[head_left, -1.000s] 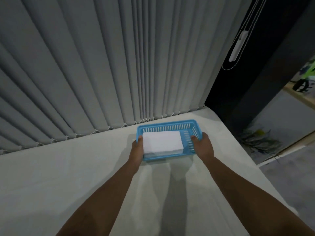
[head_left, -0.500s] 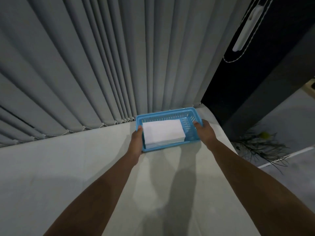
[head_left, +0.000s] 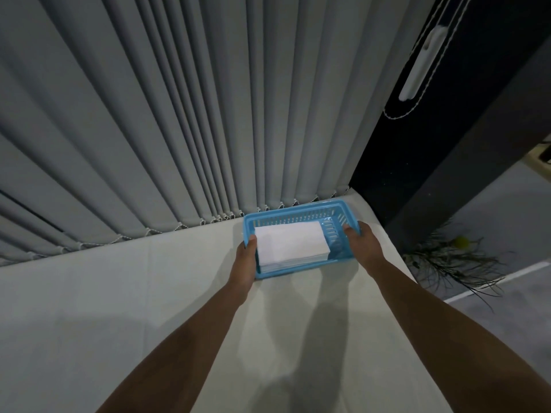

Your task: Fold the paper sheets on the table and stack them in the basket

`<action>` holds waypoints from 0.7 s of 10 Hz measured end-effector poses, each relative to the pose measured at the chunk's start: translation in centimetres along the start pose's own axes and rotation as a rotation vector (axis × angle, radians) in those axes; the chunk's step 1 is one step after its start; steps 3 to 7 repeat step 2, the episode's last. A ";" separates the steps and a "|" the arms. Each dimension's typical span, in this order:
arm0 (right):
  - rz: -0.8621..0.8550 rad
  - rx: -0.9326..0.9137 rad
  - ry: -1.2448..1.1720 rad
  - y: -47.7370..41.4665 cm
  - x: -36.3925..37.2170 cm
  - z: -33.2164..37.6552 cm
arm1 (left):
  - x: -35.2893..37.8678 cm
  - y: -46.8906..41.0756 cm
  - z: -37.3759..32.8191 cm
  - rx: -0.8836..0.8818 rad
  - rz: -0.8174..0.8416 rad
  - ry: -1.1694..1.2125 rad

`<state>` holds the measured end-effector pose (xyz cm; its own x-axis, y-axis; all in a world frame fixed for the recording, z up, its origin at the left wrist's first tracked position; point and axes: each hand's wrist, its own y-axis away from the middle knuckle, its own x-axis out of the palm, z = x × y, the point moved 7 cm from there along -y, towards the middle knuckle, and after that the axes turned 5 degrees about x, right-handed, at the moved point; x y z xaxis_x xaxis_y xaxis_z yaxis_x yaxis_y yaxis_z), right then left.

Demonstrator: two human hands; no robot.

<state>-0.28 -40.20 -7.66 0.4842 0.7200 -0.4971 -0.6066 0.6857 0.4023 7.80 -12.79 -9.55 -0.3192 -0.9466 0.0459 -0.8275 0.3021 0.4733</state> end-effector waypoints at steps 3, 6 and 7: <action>-0.220 -0.129 0.241 2.6 -0.7 1.6 | -2.5 0.4 0.3 0.121 -0.043 -0.428; -0.220 -0.129 0.241 2.6 -0.7 1.6 | -2.5 0.4 0.3 0.121 -0.043 -0.428; -0.220 -0.129 0.241 2.6 -0.7 1.6 | -2.5 0.4 0.3 0.121 -0.043 -0.428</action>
